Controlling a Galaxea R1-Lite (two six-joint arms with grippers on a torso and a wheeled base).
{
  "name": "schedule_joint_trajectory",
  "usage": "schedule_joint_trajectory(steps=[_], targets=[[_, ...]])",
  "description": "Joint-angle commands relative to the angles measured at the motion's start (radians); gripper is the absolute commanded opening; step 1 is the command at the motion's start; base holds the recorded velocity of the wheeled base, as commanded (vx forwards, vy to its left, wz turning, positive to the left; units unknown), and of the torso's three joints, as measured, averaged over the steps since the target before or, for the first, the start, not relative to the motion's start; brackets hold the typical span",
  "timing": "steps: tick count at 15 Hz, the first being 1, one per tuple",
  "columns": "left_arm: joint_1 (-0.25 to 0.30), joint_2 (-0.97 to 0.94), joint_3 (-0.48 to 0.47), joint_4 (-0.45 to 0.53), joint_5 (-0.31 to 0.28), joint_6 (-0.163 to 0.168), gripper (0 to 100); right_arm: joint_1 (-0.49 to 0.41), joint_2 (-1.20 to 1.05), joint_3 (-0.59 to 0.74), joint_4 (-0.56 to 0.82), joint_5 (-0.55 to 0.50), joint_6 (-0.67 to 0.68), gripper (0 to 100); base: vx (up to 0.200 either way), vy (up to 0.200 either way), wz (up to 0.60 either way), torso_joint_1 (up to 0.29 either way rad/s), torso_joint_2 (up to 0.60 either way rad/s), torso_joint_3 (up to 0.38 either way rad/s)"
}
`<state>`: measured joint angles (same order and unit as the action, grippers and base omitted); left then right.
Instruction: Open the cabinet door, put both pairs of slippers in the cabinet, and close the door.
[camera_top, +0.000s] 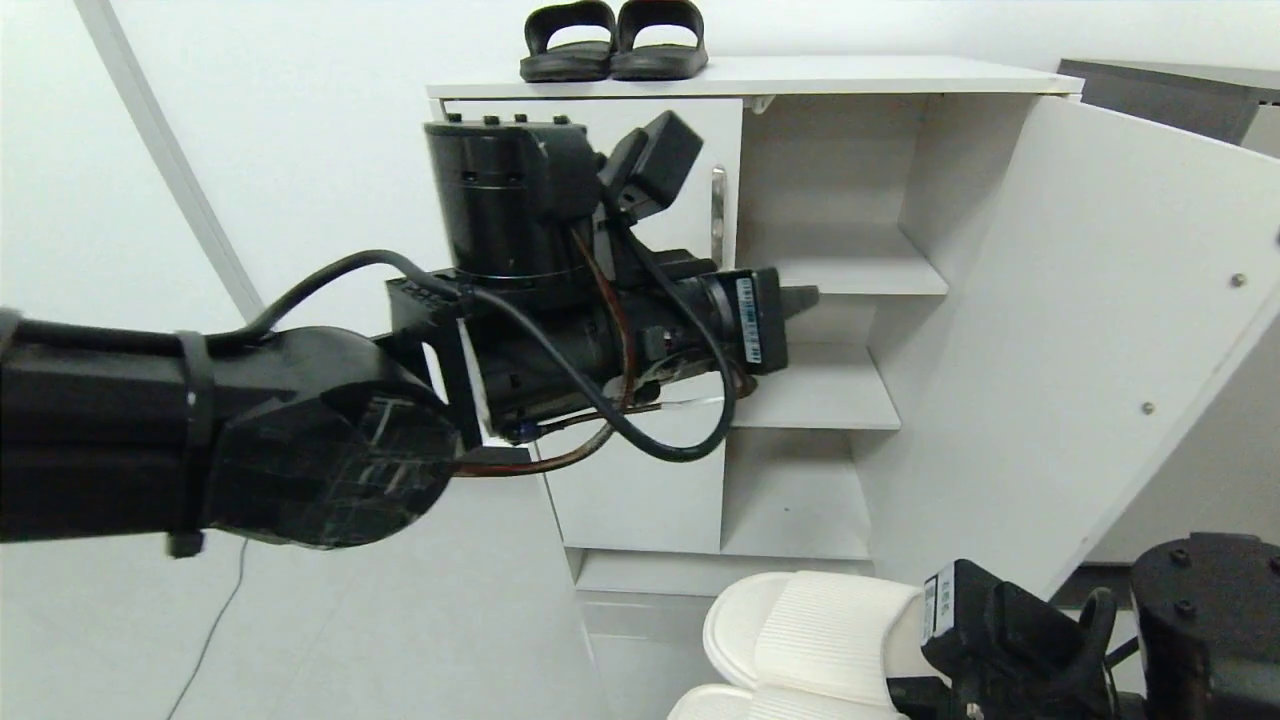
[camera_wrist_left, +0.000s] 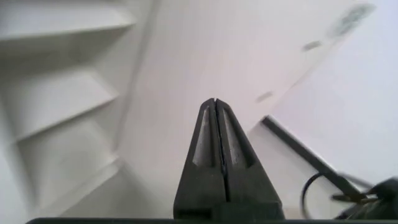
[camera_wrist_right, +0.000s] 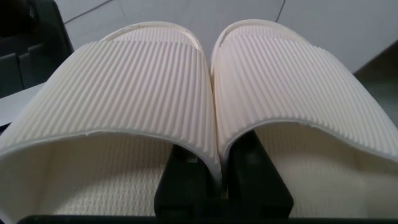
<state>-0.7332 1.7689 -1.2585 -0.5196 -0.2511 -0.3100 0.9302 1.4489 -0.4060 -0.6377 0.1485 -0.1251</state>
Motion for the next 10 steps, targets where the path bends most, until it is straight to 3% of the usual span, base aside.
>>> schedule_joint_trajectory(steps=[1, 4, 5, 7, 9, 10], targets=[[0.035, -0.267, 0.215, 0.075, 0.069, 0.0, 0, -0.036, 0.002, -0.011, -0.002, 0.002, 0.001, 0, 0.0, 0.0, 0.0, 0.0, 0.0, 0.0], [0.106, -0.566, 0.559, 0.075, 0.075, 0.003, 0, -0.056, 0.014, -0.02, -0.002, 0.002, 0.001, 0, 0.0, 0.0, 0.0, 0.0, 0.0, 0.0], [0.135, -0.649, 0.634, 0.078, 0.079, 0.011, 0, -0.062, 0.013, -0.02, -0.002, 0.002, 0.001, 0, 0.0, 0.0, 0.0, 0.0, 0.0, 0.0], [0.202, -0.868, 0.791, 0.101, 0.159, 0.052, 0, -0.074, 0.001, -0.019, -0.002, 0.0, 0.001, 0, 0.0, 0.0, 0.0, 0.0, 0.0, 0.0], [0.262, -1.054, 0.904, 0.176, 0.279, 0.08, 0, -0.076, -0.007, -0.016, -0.002, 0.0, 0.001, 0, 0.0, 0.0, 0.0, 0.0, 0.0, 0.0], [0.319, -1.148, 0.956, 0.234, 0.308, 0.088, 0, -0.085, -0.004, -0.017, -0.002, 0.002, 0.001, 0, 0.0, 0.0, 0.0, 0.0, 0.0, 0.0]])
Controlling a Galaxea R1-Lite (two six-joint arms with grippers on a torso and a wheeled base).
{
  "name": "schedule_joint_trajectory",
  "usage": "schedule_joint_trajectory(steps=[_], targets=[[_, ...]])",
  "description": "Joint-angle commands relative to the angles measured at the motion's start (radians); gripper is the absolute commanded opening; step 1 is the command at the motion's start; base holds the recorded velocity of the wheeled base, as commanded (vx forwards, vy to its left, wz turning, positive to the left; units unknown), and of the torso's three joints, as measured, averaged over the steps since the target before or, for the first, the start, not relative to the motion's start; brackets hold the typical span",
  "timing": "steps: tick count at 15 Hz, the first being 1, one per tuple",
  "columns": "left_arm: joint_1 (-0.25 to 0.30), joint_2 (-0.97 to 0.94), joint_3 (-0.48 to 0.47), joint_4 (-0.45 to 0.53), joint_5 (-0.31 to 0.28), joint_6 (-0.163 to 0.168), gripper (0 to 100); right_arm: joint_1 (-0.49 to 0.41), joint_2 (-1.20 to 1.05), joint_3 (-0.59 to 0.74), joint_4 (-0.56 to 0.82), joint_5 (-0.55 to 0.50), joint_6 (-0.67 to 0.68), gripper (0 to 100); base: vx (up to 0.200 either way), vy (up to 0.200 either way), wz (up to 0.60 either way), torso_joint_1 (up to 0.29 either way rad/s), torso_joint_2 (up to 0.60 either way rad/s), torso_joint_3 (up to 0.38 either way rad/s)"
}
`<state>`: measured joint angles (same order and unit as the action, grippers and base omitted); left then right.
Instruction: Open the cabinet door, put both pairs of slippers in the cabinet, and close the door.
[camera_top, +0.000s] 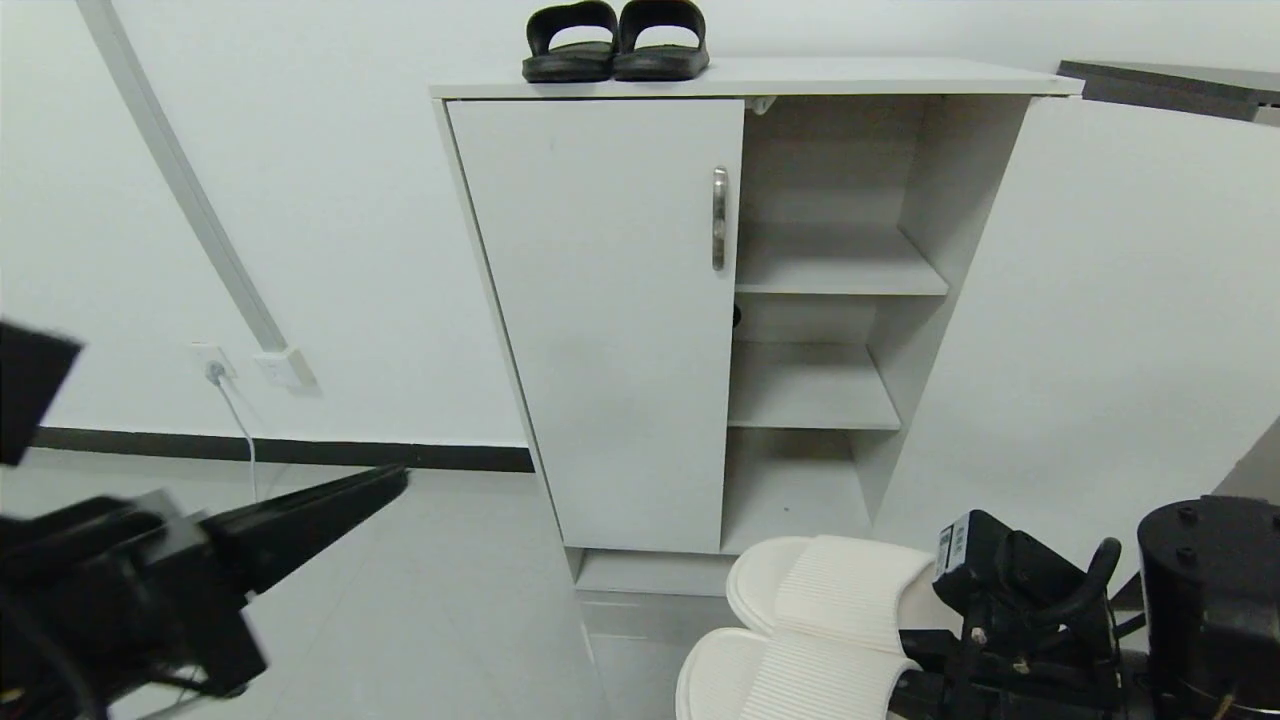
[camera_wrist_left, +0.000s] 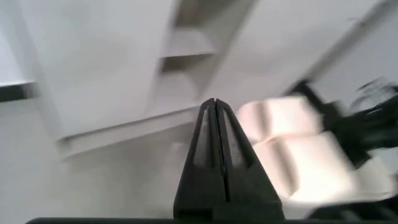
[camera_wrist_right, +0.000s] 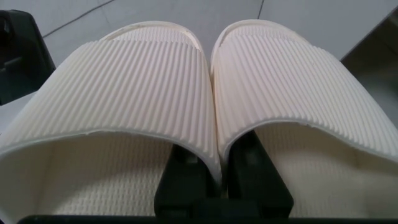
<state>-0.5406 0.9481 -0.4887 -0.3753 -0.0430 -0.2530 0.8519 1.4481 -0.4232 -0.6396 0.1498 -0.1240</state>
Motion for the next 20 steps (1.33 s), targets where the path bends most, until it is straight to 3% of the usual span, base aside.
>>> schedule_joint_trajectory(steps=[1, 2, 3, 5, 7, 10, 13, 15, 17, 20], targets=[[0.186, -0.411, 0.22, 0.142, 0.104, 0.049, 0, -0.008, 0.0, 0.0, 0.0, 0.002, 0.0, 0, 0.0, 0.0, 0.0, 0.0, 0.0, 0.0], [0.22, -0.456, 0.24, 0.174, 0.106, 0.055, 0, -0.008, 0.0, 0.0, 0.0, 0.002, 0.0, 0, 0.0, 0.0, 0.0, 0.0, 0.0, 0.0], [0.311, -0.597, 0.283, 0.28, 0.118, 0.087, 0, -0.004, -0.002, 0.0, 0.0, 0.002, -0.002, 0, 0.0, 0.0, 0.0, 0.0, 0.0, 0.0], [0.386, -0.741, 0.322, 0.394, 0.135, 0.113, 0, -0.004, -0.002, 0.007, 0.0, 0.004, 0.0, 0, 0.0, 0.0, 0.0, 0.0, 0.0, 0.0], [0.423, -0.827, 0.377, 0.42, 0.155, 0.124, 0, -0.004, 0.014, 0.004, 0.0, 0.004, 0.0, 0, 0.0, 0.0, 0.0, 0.0, 0.0, 0.0], [0.53, -0.928, 0.473, 0.377, 0.143, 0.182, 0, 0.004, 0.018, 0.006, 0.0, 0.004, -0.002, 0, 0.0, 0.0, 0.0, 0.0, 0.0, 0.0], [0.538, -0.948, 0.486, 0.357, 0.127, 0.224, 0, 0.015, 0.017, 0.006, 0.0, 0.002, -0.005, 0, 0.0, 0.0, 0.0, 0.0, 0.0, 0.0], [0.538, -0.948, 0.486, 0.381, 0.012, 0.29, 0, 0.015, 0.011, 0.006, -0.002, 0.001, -0.031, 0, 0.0, 0.0, 0.0, 0.0, 0.0, 0.0], [0.538, -0.948, 0.486, 0.381, -0.015, 0.353, 0, 0.016, 0.012, 0.003, -0.009, -0.003, -0.034, 0, 0.0, 0.0, 0.0, 0.0, 0.0, 0.0], [0.538, -0.948, 0.487, 0.381, 0.005, 0.334, 0, 0.019, 0.034, -0.003, -0.023, -0.03, -0.034, 0, 0.0, 0.0, 0.0, 0.0, 0.0, 0.0]])
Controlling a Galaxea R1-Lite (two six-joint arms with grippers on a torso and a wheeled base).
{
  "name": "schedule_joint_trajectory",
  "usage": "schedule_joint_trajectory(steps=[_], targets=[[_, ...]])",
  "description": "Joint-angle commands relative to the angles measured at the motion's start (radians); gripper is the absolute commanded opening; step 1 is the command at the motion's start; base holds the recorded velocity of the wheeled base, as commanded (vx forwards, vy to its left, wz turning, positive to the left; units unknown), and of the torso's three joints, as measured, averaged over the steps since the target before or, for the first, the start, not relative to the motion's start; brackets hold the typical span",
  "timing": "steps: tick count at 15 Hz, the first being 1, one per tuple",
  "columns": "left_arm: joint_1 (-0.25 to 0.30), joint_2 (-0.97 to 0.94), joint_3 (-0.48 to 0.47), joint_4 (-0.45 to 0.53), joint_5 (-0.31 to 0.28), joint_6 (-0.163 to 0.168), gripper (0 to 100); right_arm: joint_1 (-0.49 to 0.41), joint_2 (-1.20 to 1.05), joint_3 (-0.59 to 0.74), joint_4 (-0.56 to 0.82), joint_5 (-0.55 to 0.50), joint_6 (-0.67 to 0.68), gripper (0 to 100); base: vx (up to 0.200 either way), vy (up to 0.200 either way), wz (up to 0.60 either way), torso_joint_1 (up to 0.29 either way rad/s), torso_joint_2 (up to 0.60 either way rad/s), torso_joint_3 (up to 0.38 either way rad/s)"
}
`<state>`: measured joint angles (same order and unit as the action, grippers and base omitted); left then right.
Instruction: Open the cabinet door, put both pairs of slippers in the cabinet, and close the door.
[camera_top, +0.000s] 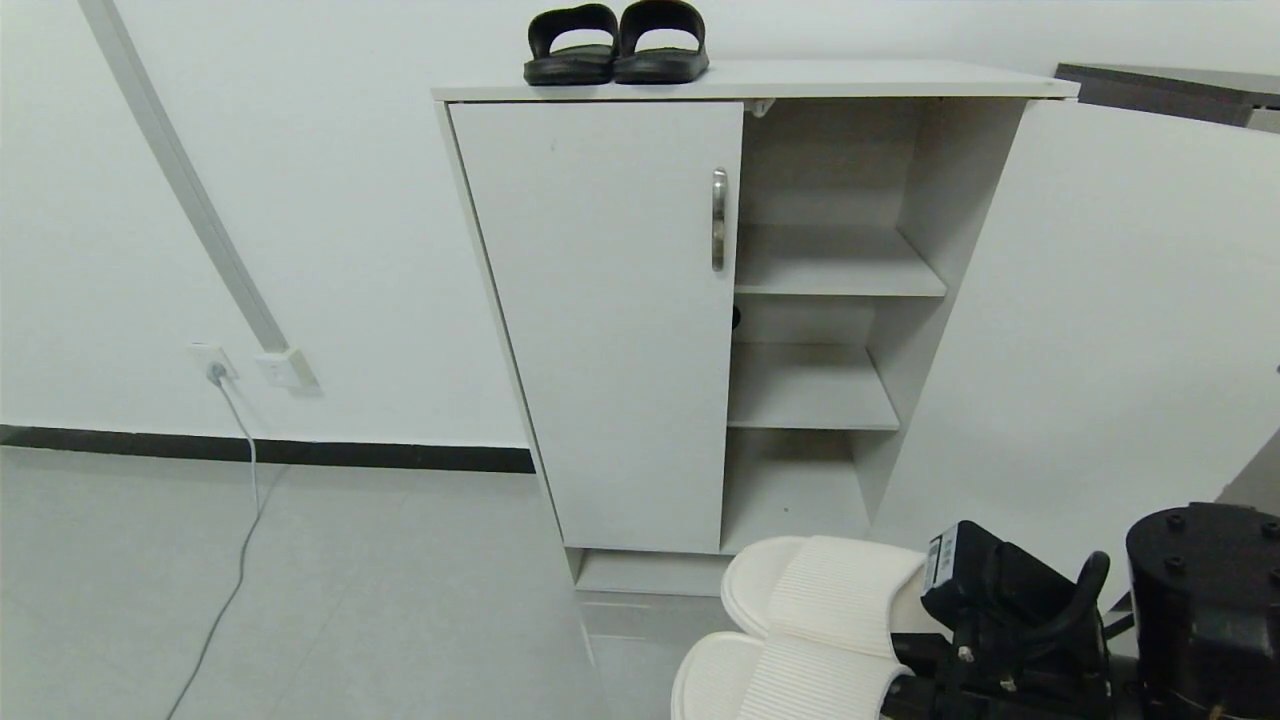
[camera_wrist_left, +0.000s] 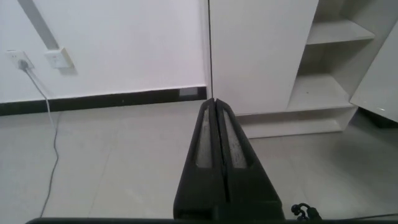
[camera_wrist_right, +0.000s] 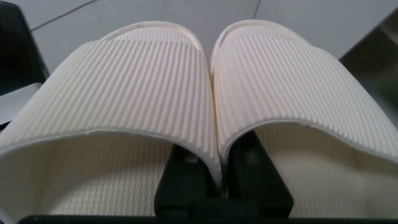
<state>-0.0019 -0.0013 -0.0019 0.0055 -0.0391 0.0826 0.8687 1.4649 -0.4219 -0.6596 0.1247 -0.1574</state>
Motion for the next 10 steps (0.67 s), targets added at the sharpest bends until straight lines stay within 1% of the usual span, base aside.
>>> schedule_joint_trajectory(steps=[1, 3, 5, 6, 7, 9, 10], targets=[[0.0, 0.001, 0.0, 0.001, 0.002, -0.004, 0, 0.003, 0.034, -0.023, -0.015, -0.051, 0.004, 0, 0.0, 0.0, 0.0, 0.0, 0.0, 0.0], [0.0, 0.001, -0.001, 0.001, 0.004, -0.053, 0, 0.007, 0.081, -0.055, -0.077, -0.163, 0.016, 0, 0.0, 0.0, 0.0, 0.0, 0.0, 0.0], [0.0, 0.001, -0.001, 0.001, 0.004, -0.052, 0, 0.05, 0.16, -0.063, -0.166, -0.27, 0.098, 0, 0.0, 0.0, 0.0, 0.0, 0.0, 0.0], [-0.001, 0.001, -0.001, 0.001, 0.004, -0.052, 0, 0.065, 0.195, -0.074, -0.186, -0.318, 0.122, 0, 0.0, 0.0, 0.0, 0.0, 0.0, 0.0], [0.0, 0.001, -0.001, 0.001, 0.004, -0.052, 0, 0.087, 0.31, -0.146, -0.227, -0.477, 0.182, 0, 0.0, 0.0, 0.0, 0.0, 0.0, 0.0], [0.0, 0.001, -0.001, 0.001, 0.004, -0.055, 0, 0.104, 0.439, -0.239, -0.278, -0.612, 0.269, 0, 0.0, 0.0, 0.0, 0.0, 0.0, 0.0], [0.0, 0.001, 0.0, 0.001, 0.004, -0.056, 0, 0.113, 0.509, -0.278, -0.305, -0.674, 0.289, 0, 0.0, 0.0, 0.0, 0.0, 0.0, 0.0]])
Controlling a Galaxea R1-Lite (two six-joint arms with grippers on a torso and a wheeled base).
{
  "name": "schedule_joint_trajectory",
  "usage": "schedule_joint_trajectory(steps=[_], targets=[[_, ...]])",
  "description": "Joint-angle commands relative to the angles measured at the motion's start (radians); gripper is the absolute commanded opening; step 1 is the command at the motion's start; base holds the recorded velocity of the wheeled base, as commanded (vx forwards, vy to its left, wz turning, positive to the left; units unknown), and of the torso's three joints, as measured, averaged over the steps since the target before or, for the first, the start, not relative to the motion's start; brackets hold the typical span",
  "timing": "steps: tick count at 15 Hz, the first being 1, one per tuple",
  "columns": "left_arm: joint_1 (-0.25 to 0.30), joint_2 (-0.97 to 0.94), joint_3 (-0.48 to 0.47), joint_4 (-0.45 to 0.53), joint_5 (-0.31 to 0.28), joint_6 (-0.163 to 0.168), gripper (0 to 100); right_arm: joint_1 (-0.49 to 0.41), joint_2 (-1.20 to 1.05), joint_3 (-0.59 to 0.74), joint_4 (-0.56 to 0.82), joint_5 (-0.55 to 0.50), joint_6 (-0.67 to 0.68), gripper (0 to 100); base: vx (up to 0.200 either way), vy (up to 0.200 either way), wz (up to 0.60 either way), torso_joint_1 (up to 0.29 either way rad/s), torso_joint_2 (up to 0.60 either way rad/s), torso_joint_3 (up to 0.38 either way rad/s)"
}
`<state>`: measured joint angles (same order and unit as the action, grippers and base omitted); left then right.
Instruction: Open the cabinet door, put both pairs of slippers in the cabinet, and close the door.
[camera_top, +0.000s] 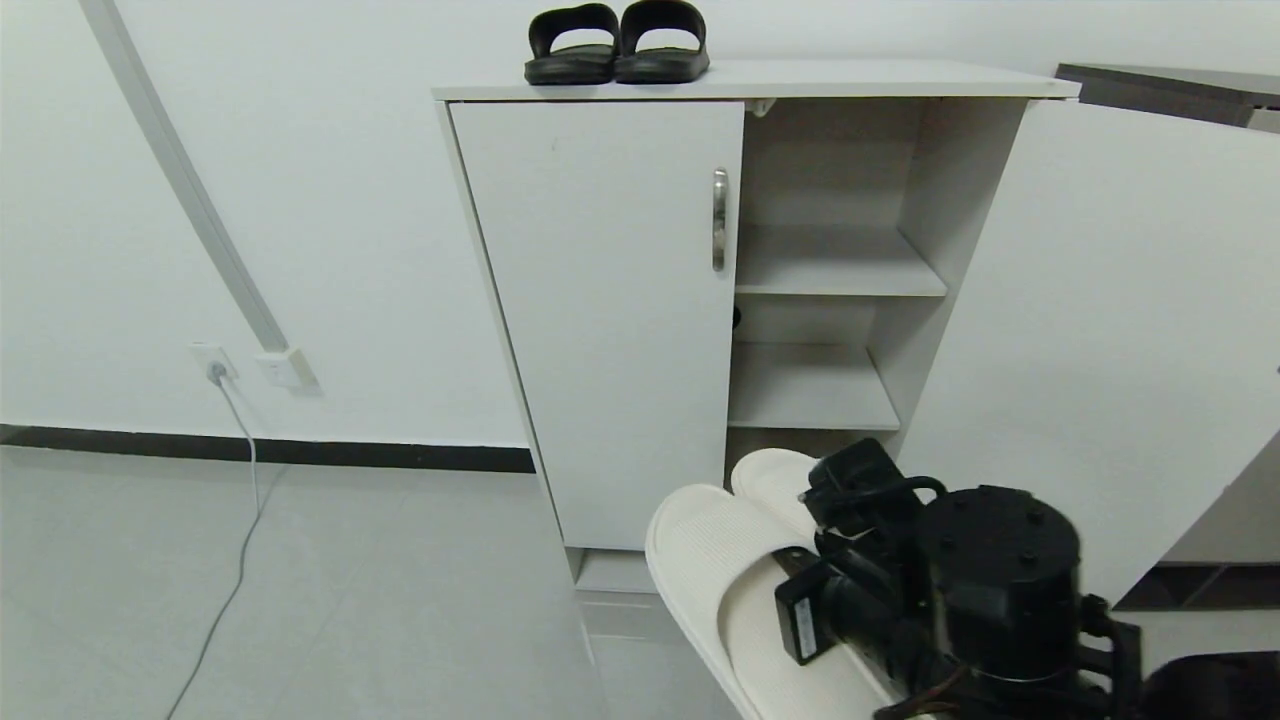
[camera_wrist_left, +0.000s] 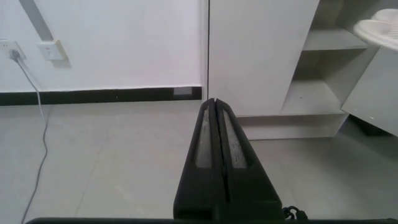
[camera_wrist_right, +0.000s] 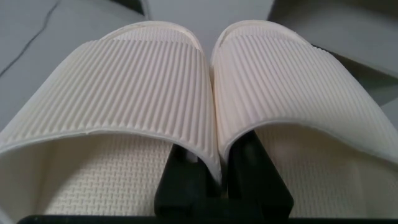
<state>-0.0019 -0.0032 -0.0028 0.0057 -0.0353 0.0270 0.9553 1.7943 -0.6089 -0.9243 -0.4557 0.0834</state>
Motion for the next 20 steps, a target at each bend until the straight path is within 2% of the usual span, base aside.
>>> schedule_joint_trajectory(steps=[1, 2, 3, 7, 8, 15, 20], targets=[[0.0, 0.003, 0.0, 0.0, 0.0, -0.001, 0, 0.029, 0.232, -0.118, -0.065, -0.146, 0.055, 0, 0.0, 0.0, 0.0, 0.0, 0.0, 0.0], [0.0, 0.003, 0.0, 0.0, 0.0, -0.001, 0, 0.031, 0.249, -0.129, -0.073, -0.161, 0.059, 0, 0.0, 0.0, 0.0, 0.0, 0.0, 0.0], [0.0, 0.003, 0.0, 0.0, 0.0, -0.001, 0, 0.042, 0.306, -0.172, -0.091, -0.239, 0.068, 0, 0.0, 0.0, 0.0, 0.0, 0.0, 0.0], [0.0, 0.003, 0.0, 0.0, 0.0, -0.001, 0, 0.02, 0.358, -0.232, -0.122, -0.322, 0.068, 0, 0.0, 0.0, 0.0, 0.0, 0.0, 0.0], [0.0, 0.003, 0.0, 0.0, 0.0, -0.001, 0, 0.014, 0.367, -0.241, -0.123, -0.333, 0.068, 0, 0.0, 0.0, 0.0, 0.0, 0.0, 0.0], [0.0, 0.003, 0.0, 0.0, 0.0, -0.001, 0, -0.02, 0.379, -0.244, -0.123, -0.339, 0.07, 0, 0.0, -0.2, 0.0, 0.004, 0.0, 0.004], [0.0, 0.003, 0.0, 0.0, 0.002, -0.002, 0, -0.084, 0.393, -0.282, -0.122, -0.399, 0.067, 0, 0.0, 0.0, 0.0, 0.0, 0.0, 0.0]])
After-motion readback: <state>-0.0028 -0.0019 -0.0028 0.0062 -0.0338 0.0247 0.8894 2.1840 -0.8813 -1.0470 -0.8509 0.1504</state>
